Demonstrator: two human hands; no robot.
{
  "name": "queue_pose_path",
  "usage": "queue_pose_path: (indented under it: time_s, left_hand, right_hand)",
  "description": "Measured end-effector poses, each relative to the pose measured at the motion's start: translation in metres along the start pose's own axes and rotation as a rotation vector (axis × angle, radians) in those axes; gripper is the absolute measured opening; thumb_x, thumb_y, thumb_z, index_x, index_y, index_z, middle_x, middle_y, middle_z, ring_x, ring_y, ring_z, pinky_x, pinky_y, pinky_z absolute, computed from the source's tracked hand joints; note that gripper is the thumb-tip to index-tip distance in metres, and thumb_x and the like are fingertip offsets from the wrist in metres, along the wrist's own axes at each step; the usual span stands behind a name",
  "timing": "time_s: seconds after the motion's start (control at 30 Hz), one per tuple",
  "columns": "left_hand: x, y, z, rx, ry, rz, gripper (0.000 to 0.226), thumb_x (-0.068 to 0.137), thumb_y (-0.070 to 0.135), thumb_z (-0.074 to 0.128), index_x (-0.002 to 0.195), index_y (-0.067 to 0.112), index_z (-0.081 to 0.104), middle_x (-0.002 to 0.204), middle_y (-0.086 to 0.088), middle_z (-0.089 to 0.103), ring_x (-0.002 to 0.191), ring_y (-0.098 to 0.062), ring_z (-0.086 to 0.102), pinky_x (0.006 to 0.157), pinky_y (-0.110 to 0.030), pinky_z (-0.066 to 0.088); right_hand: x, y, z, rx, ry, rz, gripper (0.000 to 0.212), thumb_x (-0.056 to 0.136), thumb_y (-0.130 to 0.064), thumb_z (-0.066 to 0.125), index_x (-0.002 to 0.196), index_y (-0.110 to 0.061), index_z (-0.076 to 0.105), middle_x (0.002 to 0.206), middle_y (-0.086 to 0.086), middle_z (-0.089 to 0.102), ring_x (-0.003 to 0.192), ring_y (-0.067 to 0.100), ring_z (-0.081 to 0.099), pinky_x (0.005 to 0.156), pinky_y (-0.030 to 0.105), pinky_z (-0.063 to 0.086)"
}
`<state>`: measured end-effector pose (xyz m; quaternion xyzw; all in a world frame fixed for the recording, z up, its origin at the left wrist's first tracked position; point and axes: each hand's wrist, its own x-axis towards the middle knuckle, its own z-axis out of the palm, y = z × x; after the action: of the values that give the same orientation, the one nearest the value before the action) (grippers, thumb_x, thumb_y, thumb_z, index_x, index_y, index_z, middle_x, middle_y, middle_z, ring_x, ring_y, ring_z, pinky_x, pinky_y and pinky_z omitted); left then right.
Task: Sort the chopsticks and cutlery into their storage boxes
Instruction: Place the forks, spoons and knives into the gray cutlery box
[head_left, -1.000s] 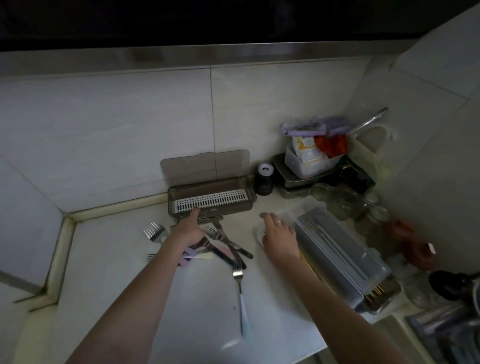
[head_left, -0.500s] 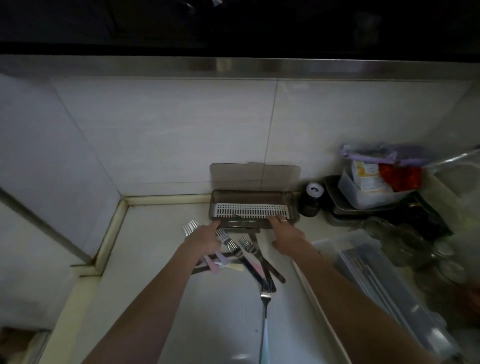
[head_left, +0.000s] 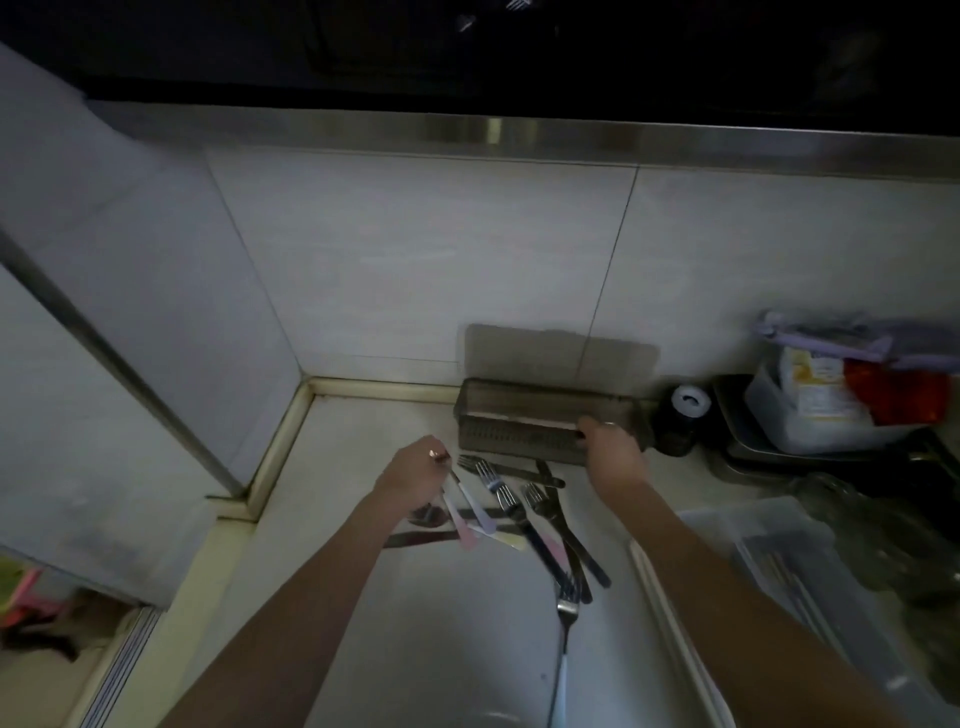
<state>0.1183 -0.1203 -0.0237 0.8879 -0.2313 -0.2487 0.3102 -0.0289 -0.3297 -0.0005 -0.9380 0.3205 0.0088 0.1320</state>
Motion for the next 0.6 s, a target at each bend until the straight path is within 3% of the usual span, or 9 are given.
queue_pose_path:
  time_s: [0.07,0.1,0.2,0.23,0.3,0.37,0.47,0.53,0.6]
  left_hand:
    - [-0.004,0.003,-0.008,-0.362,0.1,-0.127,0.004,0.086,0.017,0.061,0.083,0.019,0.06,0.1,-0.011,0.065,0.093,-0.029,0.064,0.075,-0.034,0.048]
    - [-0.009,0.007,-0.016,-0.545,0.131,-0.185,0.009,0.083,0.021,0.064,0.091,0.018,0.06,0.1,-0.01,0.064,0.092,-0.027,0.063,0.071,-0.031,0.046]
    - [-0.023,0.006,-0.042,-0.902,0.119,-0.171,0.055,0.07,0.036,0.062,0.12,0.015,0.052,0.109,-0.005,0.061,0.104,-0.024,0.058,0.08,-0.033,0.042]
    - [-0.026,0.0,-0.051,-0.984,0.101,-0.145,0.055,0.075,0.035,0.061,0.124,0.014,0.051,0.111,-0.004,0.061,0.109,-0.026,0.057,0.085,-0.036,0.042]
    - [-0.033,-0.014,-0.065,-1.155,0.043,-0.15,0.033,0.087,0.028,0.055,0.117,0.014,0.055,0.107,-0.006,0.062,0.104,-0.031,0.056,0.082,-0.04,0.045]
    - [-0.042,-0.027,-0.074,-1.158,-0.006,-0.226,0.021,0.089,0.03,0.054,0.105,0.016,0.058,0.104,-0.008,0.065,0.094,-0.031,0.058,0.076,-0.041,0.047]
    - [-0.058,-0.055,-0.071,-0.964,-0.081,-0.301,0.025,0.087,0.035,0.062,0.099,0.014,0.065,0.096,-0.01,0.071,0.084,-0.028,0.066,0.076,-0.037,0.052]
    - [-0.072,-0.075,-0.064,-0.865,-0.026,-0.33,0.031,0.083,0.031,0.069,0.102,0.006,0.067,0.089,-0.013,0.074,0.076,-0.027,0.07,0.067,-0.033,0.055]
    - [-0.089,-0.095,-0.057,-0.829,0.066,-0.368,0.034,0.08,0.03,0.073,0.1,0.003,0.068,0.086,-0.014,0.074,0.075,-0.027,0.071,0.063,-0.031,0.054]
  right_hand:
    - [-0.004,-0.008,-0.005,0.007,0.084,-0.052,0.032,0.089,0.004,0.04,0.116,-0.01,0.051,0.108,0.014,0.06,0.091,0.031,0.061,0.065,0.03,0.041]
    - [-0.008,-0.013,-0.008,0.002,0.128,-0.087,0.036,0.087,0.006,0.04,0.117,-0.011,0.05,0.106,0.013,0.061,0.088,0.03,0.062,0.062,0.029,0.04]
    - [-0.027,-0.024,-0.01,0.045,0.177,-0.205,0.033,0.087,0.003,0.043,0.115,-0.013,0.052,0.103,0.011,0.063,0.083,0.029,0.063,0.06,0.028,0.039]
    - [-0.035,-0.027,-0.006,0.077,0.172,-0.242,0.03,0.088,0.0,0.046,0.113,-0.016,0.052,0.102,0.009,0.064,0.082,0.026,0.063,0.06,0.029,0.041]
    - [-0.057,-0.033,0.006,0.121,0.147,-0.307,0.028,0.089,-0.008,0.051,0.112,-0.024,0.048,0.102,0.006,0.065,0.08,0.021,0.063,0.063,0.029,0.049]
    - [-0.077,-0.039,0.024,0.115,0.071,-0.344,0.032,0.087,-0.011,0.053,0.116,-0.026,0.049,0.107,0.007,0.064,0.085,0.024,0.065,0.068,0.032,0.051]
    - [-0.109,-0.062,0.043,0.045,0.031,-0.381,0.034,0.085,-0.014,0.044,0.116,-0.02,0.055,0.11,0.008,0.063,0.09,0.03,0.065,0.07,0.031,0.05]
    - [-0.127,-0.074,0.058,0.019,0.065,-0.432,0.033,0.079,-0.018,0.04,0.107,-0.022,0.058,0.097,0.004,0.067,0.076,0.025,0.069,0.059,0.024,0.051]
    - [-0.142,-0.086,0.071,0.027,-0.005,-0.425,0.034,0.083,-0.013,0.044,0.113,-0.022,0.056,0.106,0.006,0.064,0.083,0.028,0.068,0.064,0.028,0.052]
